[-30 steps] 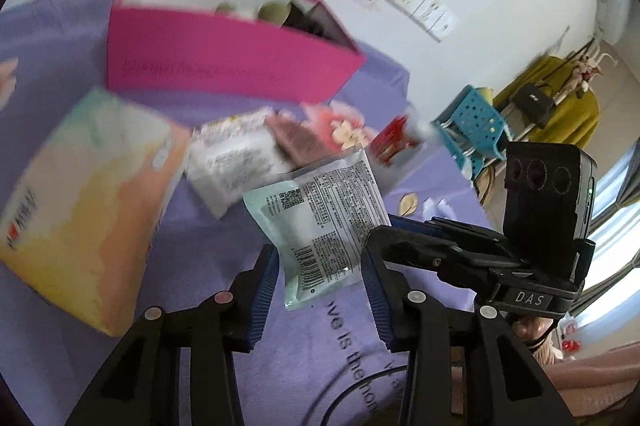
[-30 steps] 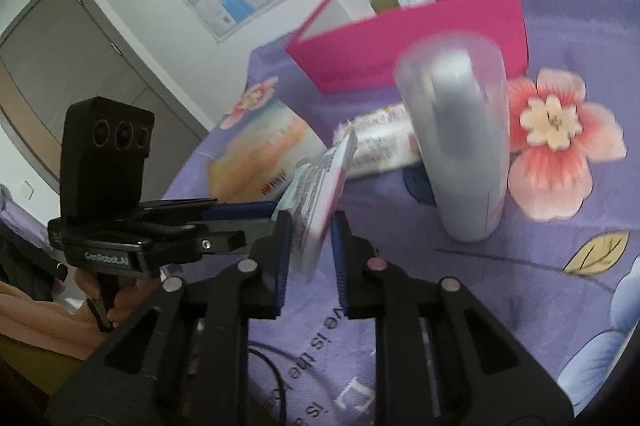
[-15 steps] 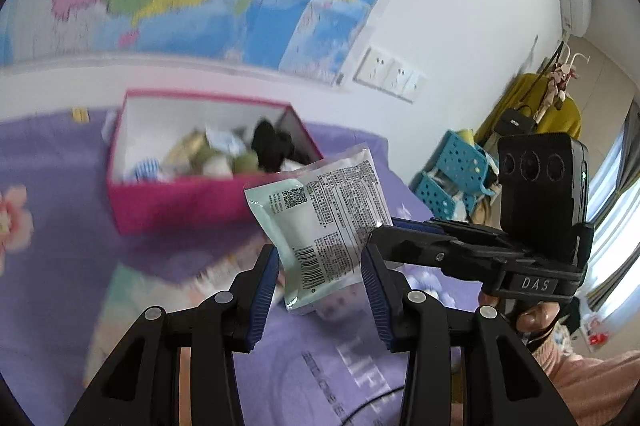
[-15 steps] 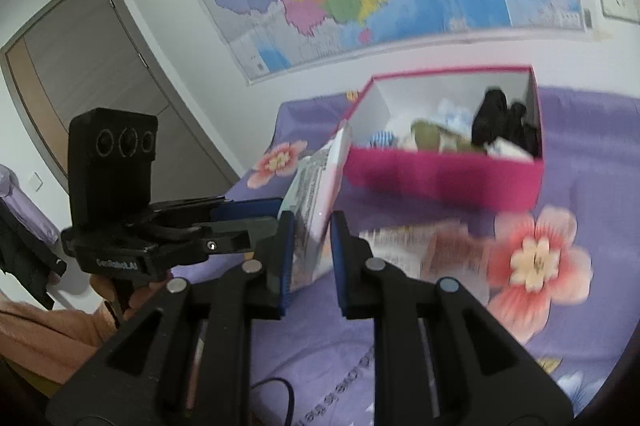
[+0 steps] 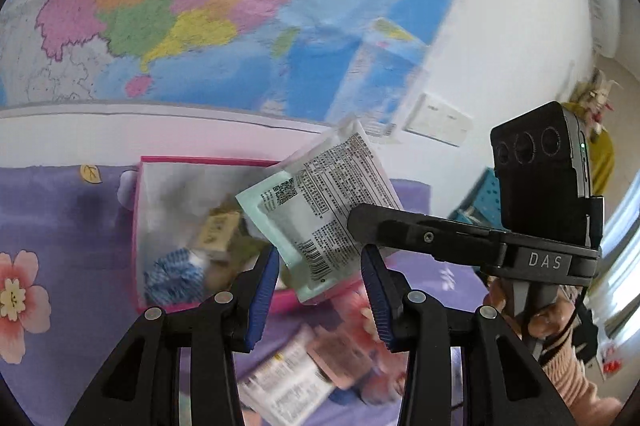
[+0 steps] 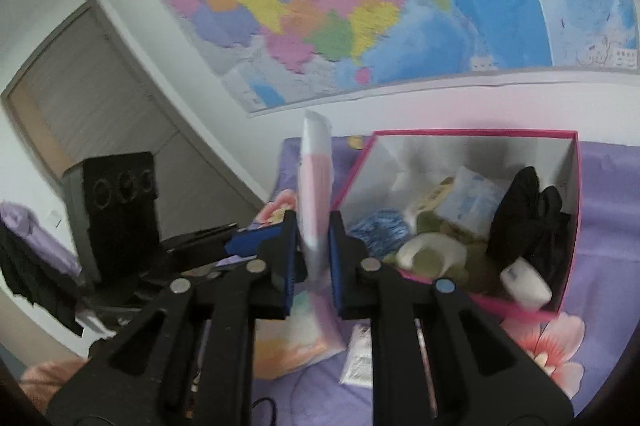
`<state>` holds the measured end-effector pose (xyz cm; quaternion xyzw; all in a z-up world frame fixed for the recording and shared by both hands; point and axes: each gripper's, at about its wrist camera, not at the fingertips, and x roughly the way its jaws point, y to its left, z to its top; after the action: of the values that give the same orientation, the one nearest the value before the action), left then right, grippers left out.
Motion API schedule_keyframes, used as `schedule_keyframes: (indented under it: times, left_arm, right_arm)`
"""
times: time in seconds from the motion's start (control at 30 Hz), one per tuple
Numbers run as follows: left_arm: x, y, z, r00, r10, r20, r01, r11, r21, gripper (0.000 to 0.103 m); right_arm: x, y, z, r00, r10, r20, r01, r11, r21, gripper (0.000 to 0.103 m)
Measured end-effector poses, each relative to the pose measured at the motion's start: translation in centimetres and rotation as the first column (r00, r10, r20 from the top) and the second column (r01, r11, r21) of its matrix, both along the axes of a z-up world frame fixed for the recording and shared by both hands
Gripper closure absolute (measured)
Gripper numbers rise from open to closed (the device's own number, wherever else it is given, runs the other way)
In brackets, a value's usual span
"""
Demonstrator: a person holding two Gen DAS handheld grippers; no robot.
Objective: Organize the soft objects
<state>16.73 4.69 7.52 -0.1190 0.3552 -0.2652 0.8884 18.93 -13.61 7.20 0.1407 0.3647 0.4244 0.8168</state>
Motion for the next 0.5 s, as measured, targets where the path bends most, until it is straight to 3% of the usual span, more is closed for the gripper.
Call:
schedule_keyframes:
  times: [0.1, 0.2, 0.33, 0.5]
  left_arm:
    - [2.3, 0.3, -1.3, 0.999, 0.024, -0.045, -0.024, 1.000, 0.006, 0.061]
    - [4.3, 0.4, -2.8, 0.995, 0.074, -0.059, -0.070, 0.995, 0.069, 0.061]
    - [6.8, 0.9, -5.4, 0.984, 0.124, -0.128, -0.112, 0.989, 0.098, 0.061]
    - [7.1, 1.6, -7.2, 0.977, 0.147, -0.156, -0.128, 0.984, 0.127, 0.061]
  right_arm:
    - [2.8, 0.7, -1.3, 0.998, 0.000, -0.060, -0.001, 1.000, -0.020, 0.085]
    - [5.0, 1.2, -2.6, 0.993, 0.001, -0.114, -0.006, 0.999, -0.040, 0.079]
    - [7.8, 1.8, -4.9, 0.977, -0.026, -0.212, 0.009, 0.997, -0.082, 0.077]
    - [8.0, 1.0, -5.6, 0.975, -0.060, -0.216, 0.037, 0.993, -0.108, 0.077]
